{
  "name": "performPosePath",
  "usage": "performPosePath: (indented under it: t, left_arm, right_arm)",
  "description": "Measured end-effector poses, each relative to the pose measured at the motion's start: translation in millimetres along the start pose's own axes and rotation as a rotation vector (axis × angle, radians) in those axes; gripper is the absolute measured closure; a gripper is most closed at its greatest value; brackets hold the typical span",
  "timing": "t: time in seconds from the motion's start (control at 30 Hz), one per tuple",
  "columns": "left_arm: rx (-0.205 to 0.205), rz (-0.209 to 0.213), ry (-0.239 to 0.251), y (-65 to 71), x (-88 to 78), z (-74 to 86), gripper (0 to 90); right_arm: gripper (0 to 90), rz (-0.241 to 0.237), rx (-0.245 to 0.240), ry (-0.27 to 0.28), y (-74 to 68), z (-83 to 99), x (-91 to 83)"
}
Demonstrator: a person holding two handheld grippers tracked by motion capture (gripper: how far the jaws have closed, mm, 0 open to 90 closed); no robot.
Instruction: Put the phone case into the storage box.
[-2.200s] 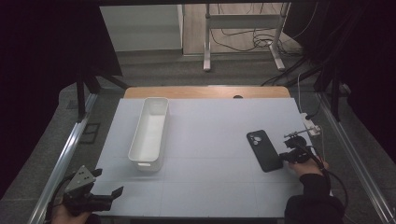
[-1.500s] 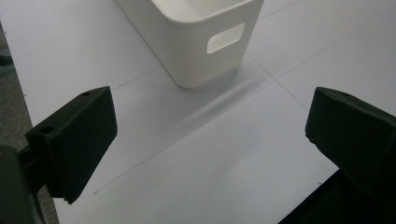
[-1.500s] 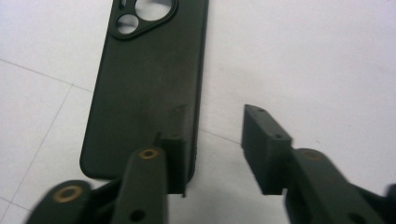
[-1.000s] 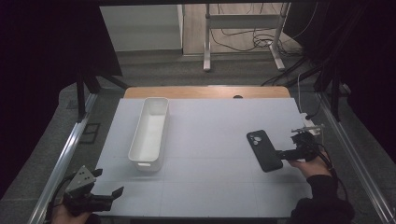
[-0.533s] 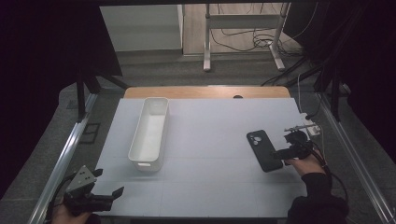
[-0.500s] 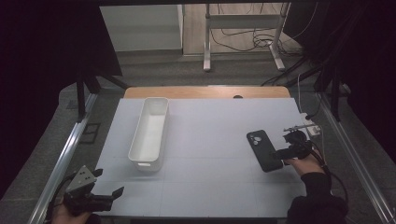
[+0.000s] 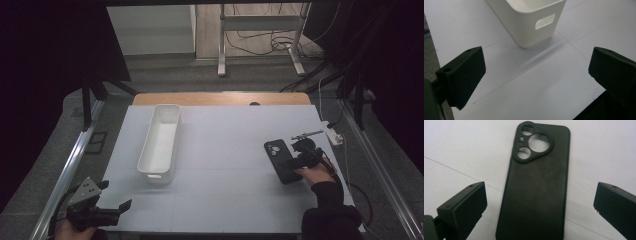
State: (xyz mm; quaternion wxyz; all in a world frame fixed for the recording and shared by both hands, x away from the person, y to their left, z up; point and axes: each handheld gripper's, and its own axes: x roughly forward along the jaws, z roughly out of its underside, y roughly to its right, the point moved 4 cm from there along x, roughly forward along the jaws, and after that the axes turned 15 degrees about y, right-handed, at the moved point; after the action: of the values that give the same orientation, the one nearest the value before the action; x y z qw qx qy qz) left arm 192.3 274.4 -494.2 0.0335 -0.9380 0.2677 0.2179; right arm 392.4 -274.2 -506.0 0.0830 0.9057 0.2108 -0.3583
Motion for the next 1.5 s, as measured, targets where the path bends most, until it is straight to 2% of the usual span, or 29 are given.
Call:
performPosePath:
  t: [0.13, 0.3, 0.57, 0.7, 0.97, 1.0, 1.13, 1.37, 1.5]
  left_arm:
    - [0.005, 0.007, 0.001, 0.5, -0.2, 0.0, 1.8]
    - [0.010, 0.018, -0.001, 1.1, -0.1, 0.1, 2.4]
    - [-0.015, 0.039, 0.008, -0.8, -1.0, 0.1, 3.7]
    - [-0.011, 0.037, 0.011, -0.8, -1.1, 0.1, 3.2]
    - [-0.003, 0.037, 0.006, -0.1, -0.9, 0.1, 2.7]
    - [-0.008, 0.036, 0.006, -0.4, -1.0, 0.0, 2.7]
    - [-0.018, 0.033, 0.013, -1.5, -1.4, 0.1, 2.8]
    - [-0.006, 0.026, 0.003, -0.4, -0.9, 0.1, 2.7]
    - [0.000, 0.016, -0.002, 0.0, -0.7, 0.2, 1.0]
  right_arm:
    - [0.0, -0.015, -0.012, 0.001, -7.5, -2.5, 5.5]
    - [0.0, -0.010, -0.025, -0.008, -8.4, -2.3, 10.0]
    - [0.0, -0.011, -0.029, -0.040, -9.8, 3.6, 20.8]
    - [0.0, -0.007, -0.043, -0.055, -9.8, 7.4, 26.1]
    - [0.0, -0.005, -0.034, -0.098, -4.1, 21.7, 37.7]
    - [0.0, 0.002, -0.047, -0.097, -4.3, 22.0, 38.0]
    - [0.0, 0.010, -0.046, -0.096, -5.2, 22.6, 38.3]
    - [0.3, 0.020, -0.039, -0.095, -5.8, 23.3, 37.9]
    - [11.1, 0.025, -0.031, -0.114, -7.0, 21.1, 32.8]
